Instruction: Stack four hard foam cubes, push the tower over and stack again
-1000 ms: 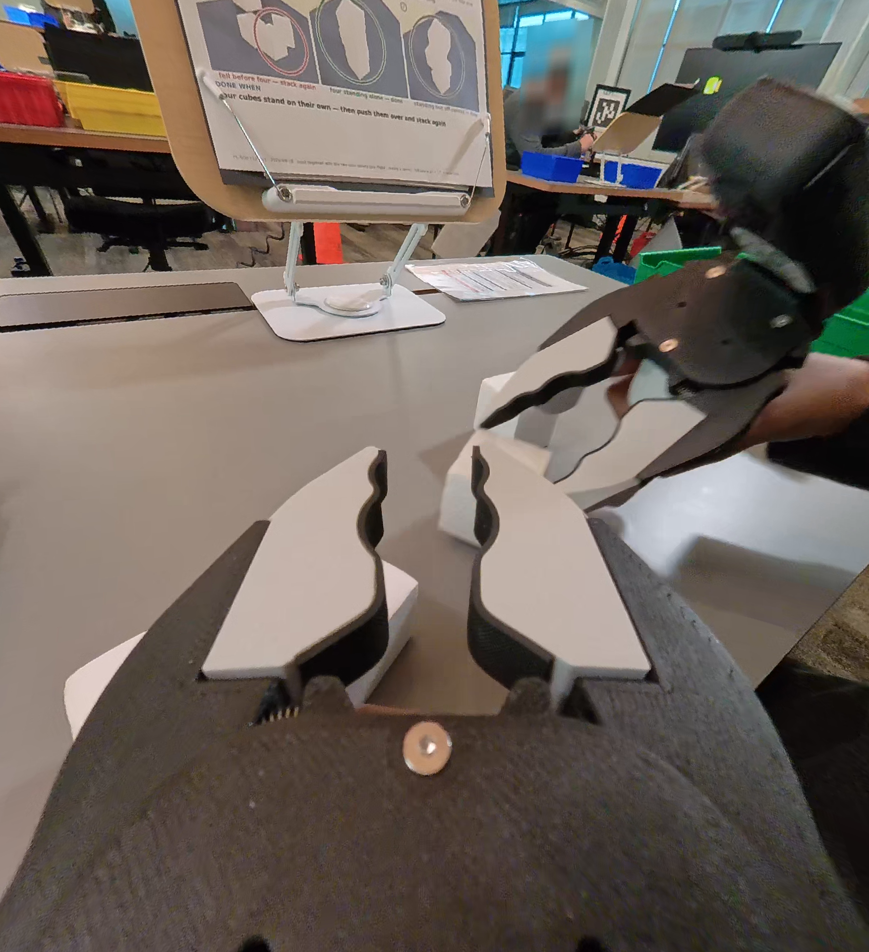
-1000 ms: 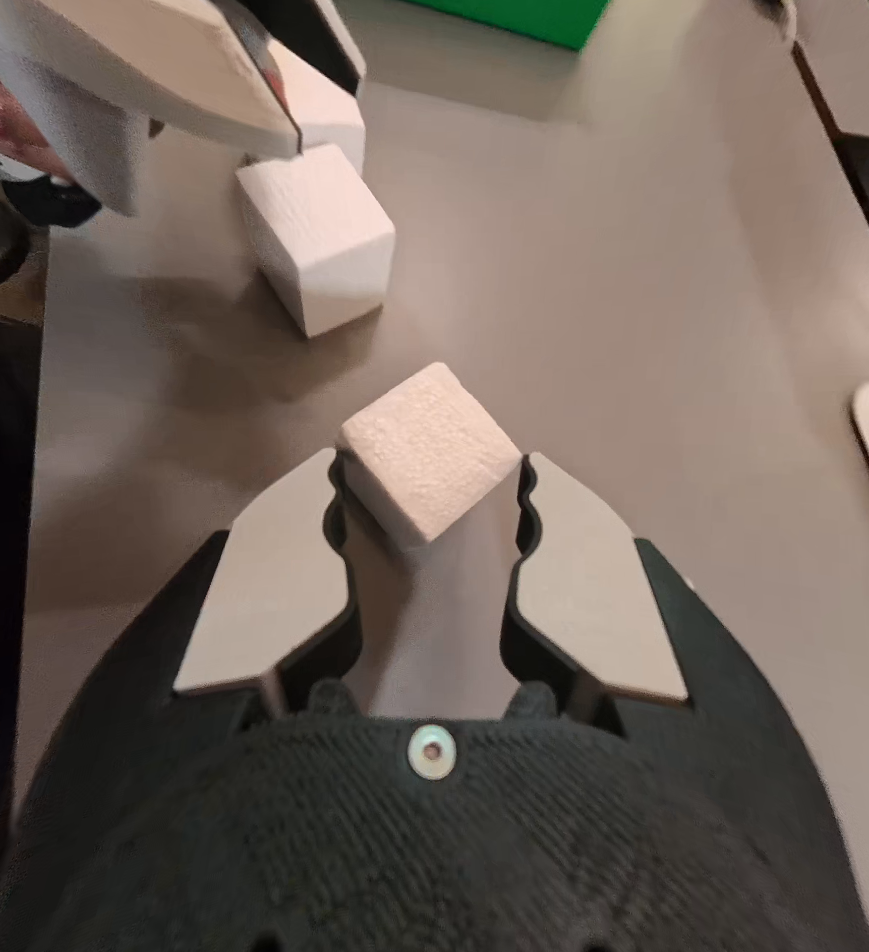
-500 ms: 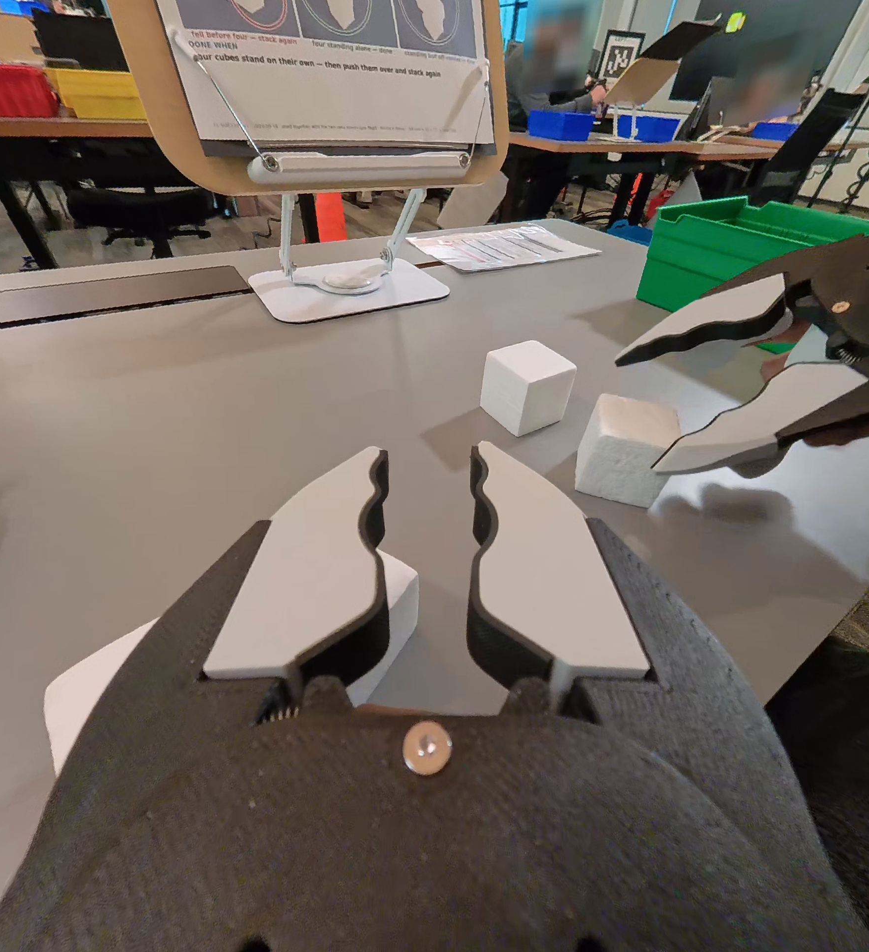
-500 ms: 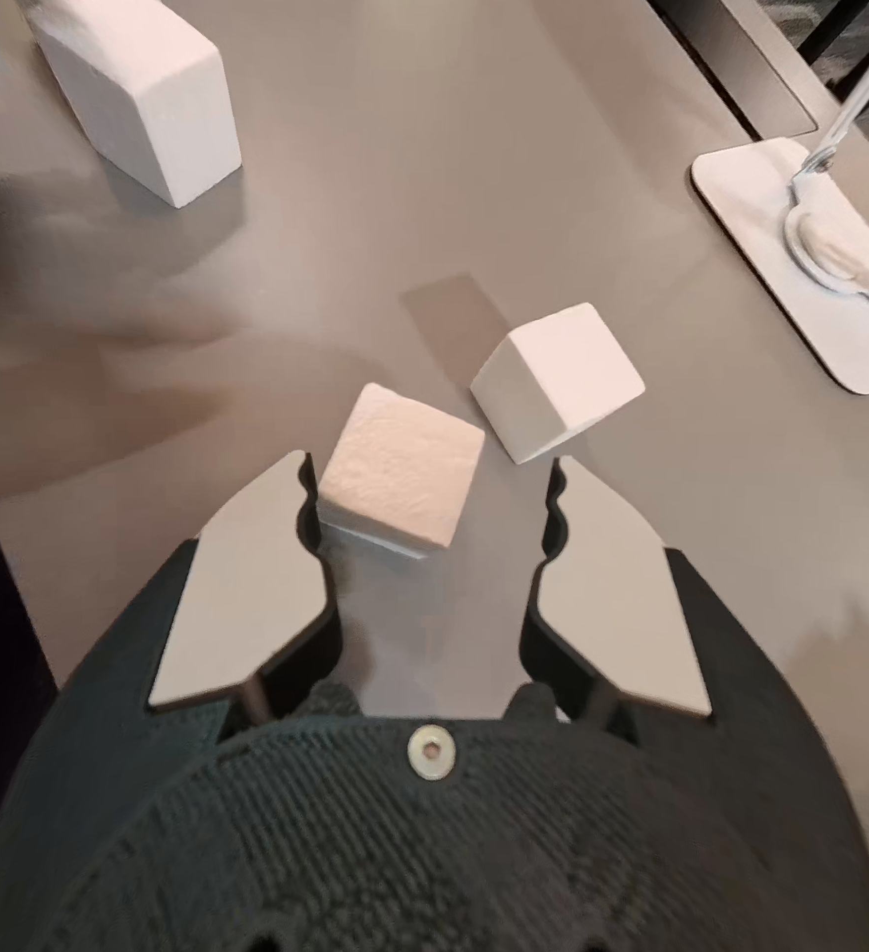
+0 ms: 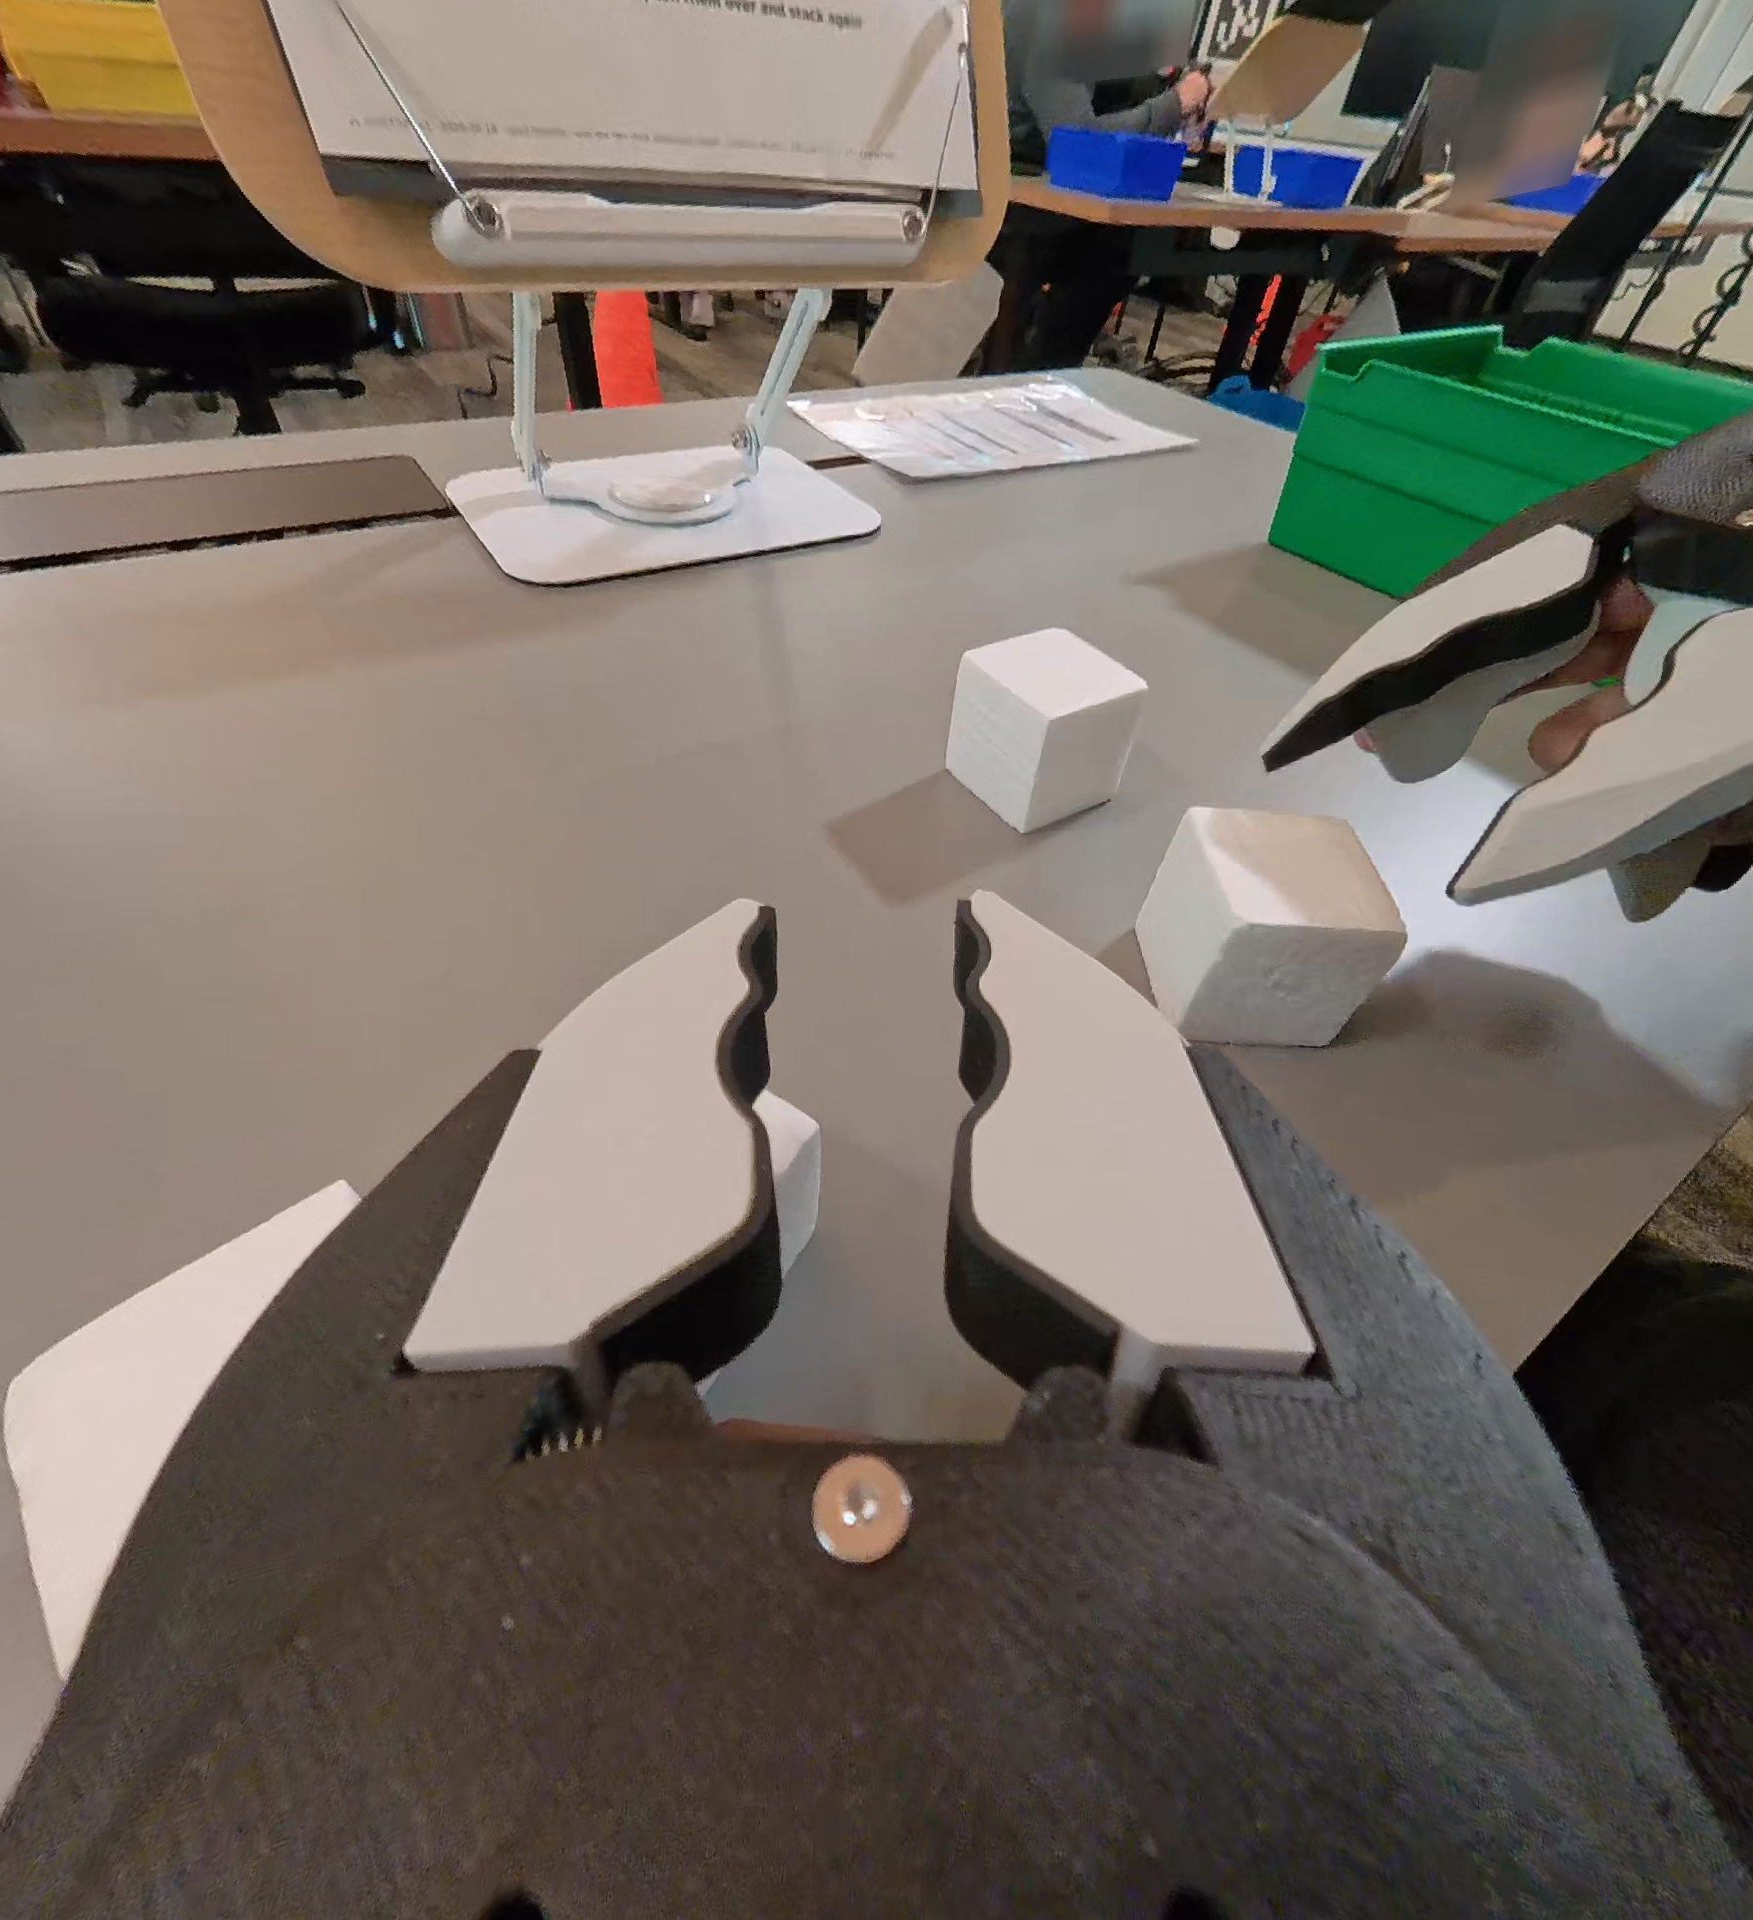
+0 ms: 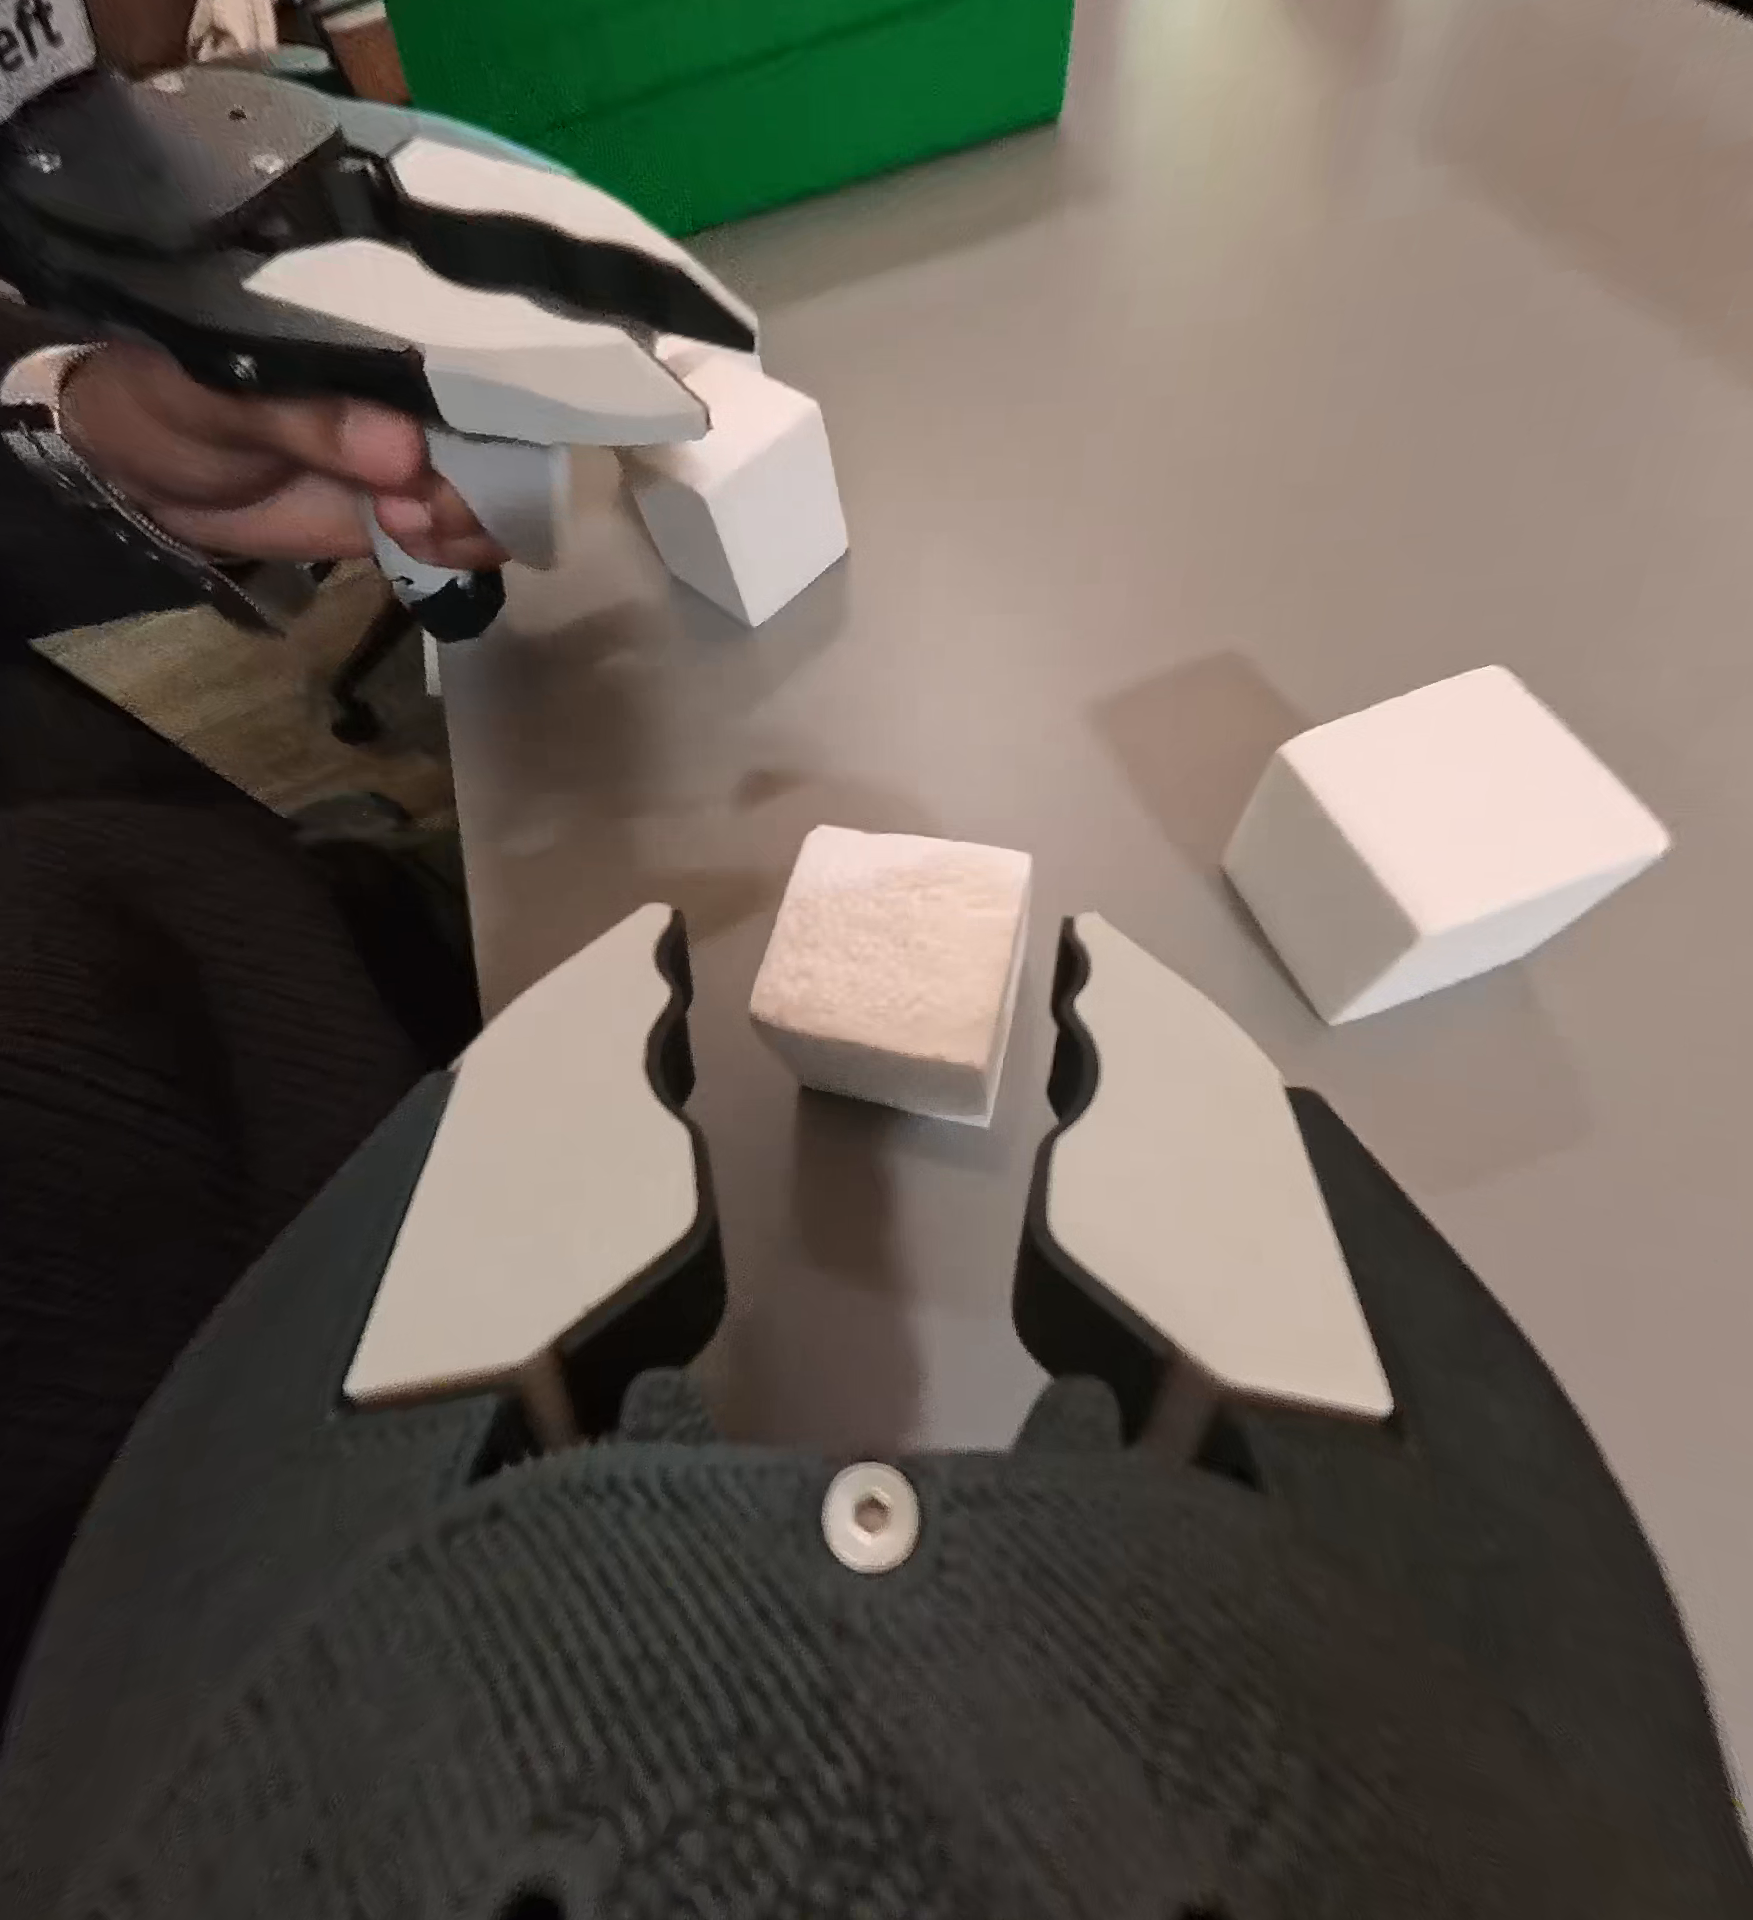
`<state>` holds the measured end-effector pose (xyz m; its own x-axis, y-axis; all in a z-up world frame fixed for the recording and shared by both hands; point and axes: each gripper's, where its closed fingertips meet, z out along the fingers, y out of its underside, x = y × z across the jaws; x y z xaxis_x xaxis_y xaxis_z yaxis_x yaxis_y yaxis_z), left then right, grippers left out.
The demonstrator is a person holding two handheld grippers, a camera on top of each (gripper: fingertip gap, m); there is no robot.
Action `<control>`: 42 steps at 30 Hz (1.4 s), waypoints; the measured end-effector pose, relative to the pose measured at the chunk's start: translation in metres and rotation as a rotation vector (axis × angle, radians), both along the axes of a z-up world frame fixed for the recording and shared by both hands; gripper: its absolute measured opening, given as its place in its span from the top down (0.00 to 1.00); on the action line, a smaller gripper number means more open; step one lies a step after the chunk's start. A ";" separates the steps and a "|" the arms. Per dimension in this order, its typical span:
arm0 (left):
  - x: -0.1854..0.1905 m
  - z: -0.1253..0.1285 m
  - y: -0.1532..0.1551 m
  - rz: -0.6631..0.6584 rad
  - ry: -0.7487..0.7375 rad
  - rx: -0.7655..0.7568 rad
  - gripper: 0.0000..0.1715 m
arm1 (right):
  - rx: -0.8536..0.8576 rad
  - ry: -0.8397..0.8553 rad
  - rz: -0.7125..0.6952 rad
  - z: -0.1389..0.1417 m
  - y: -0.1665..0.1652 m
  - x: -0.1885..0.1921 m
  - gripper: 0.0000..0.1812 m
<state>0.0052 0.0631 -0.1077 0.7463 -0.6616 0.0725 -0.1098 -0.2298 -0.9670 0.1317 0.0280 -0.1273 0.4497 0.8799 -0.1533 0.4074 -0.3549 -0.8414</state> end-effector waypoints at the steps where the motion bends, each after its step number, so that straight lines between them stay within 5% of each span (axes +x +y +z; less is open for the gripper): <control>1: 0.000 0.001 0.000 0.001 -0.008 0.000 0.81 | 0.012 -0.005 -0.009 0.000 0.002 0.004 0.63; 10: -0.001 0.005 -0.002 -0.003 -0.025 -0.001 0.81 | -0.063 -0.182 0.089 -0.037 -0.011 0.014 0.68; 13: -0.001 0.006 -0.002 0.000 -0.025 0.008 0.81 | -0.158 -0.107 0.205 -0.033 -0.032 0.006 0.80; 16: -0.001 0.005 -0.002 -0.002 -0.025 0.003 0.81 | -0.193 -0.013 0.244 -0.021 -0.039 -0.007 0.78; 23: 0.000 0.006 -0.003 -0.008 -0.022 0.006 0.81 | 0.045 -0.112 0.147 -0.030 -0.014 -0.005 0.54; 31: 0.002 0.006 -0.005 -0.020 -0.020 0.004 0.81 | 0.121 -0.138 0.225 -0.036 -0.017 -0.024 0.69; 35: 0.002 0.006 -0.005 -0.017 -0.021 0.004 0.81 | 0.182 -0.029 0.138 -0.002 0.003 -0.013 0.69; 42: 0.006 0.008 -0.009 -0.028 0.019 0.056 0.82 | 0.326 -0.046 -0.144 0.044 0.094 0.057 0.69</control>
